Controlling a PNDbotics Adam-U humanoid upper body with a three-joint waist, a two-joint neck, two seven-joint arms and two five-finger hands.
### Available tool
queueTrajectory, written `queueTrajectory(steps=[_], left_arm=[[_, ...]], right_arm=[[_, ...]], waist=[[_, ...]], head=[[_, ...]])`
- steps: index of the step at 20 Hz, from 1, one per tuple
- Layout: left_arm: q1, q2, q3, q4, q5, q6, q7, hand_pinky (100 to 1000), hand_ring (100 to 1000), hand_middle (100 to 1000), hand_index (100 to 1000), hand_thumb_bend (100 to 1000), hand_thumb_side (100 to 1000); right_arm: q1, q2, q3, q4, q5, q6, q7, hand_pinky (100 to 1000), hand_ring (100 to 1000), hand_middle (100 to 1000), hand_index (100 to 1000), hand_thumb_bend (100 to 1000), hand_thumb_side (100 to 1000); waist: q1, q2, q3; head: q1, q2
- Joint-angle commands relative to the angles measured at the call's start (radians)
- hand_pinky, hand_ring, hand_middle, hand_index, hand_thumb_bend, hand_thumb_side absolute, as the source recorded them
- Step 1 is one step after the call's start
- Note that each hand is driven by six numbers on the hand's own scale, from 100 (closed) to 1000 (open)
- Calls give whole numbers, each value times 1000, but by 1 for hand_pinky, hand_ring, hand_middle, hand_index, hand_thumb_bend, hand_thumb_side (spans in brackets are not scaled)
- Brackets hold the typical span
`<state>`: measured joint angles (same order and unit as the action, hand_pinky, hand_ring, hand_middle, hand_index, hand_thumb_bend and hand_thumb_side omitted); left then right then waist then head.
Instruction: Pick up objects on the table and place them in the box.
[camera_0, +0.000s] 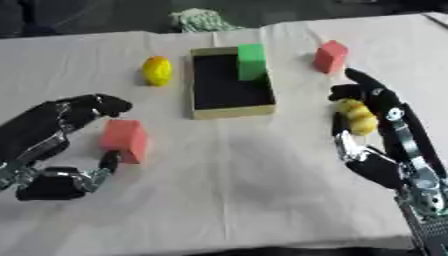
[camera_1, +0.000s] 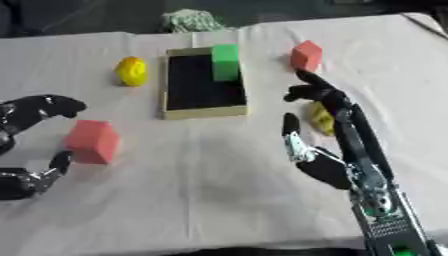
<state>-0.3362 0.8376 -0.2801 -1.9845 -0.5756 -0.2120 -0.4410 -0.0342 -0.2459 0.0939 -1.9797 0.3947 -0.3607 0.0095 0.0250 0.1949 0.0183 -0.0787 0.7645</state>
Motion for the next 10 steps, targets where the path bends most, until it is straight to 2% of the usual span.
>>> queueTrajectory(steps=[1,3,5,10], left_arm=[[-49,118,6,-16,-4,9,-117,819,771,807,946,177,379],[-87,137,-11,-16,1,23,-186,818,774,809,945,295,423],[-121,145,-33,-16,-8,28,-249,819,775,811,945,361,442],[-186,125,-76,16,-41,37,-372,818,778,814,945,474,522]], right_arm=[[-7,-15,3,-20,2,-3,8,810,796,640,938,100,427],[-9,-15,4,-20,0,-3,9,810,796,640,938,100,427],[-10,-16,5,-20,-2,-4,11,810,796,640,938,100,427],[-12,-15,7,-20,-6,-4,15,810,796,639,938,100,427]], waist=[[1,-11,-3],[2,-11,-7],[2,-11,-10],[2,-8,-14]], head=[[7,-8],[8,-10],[8,-12],[7,-11]])
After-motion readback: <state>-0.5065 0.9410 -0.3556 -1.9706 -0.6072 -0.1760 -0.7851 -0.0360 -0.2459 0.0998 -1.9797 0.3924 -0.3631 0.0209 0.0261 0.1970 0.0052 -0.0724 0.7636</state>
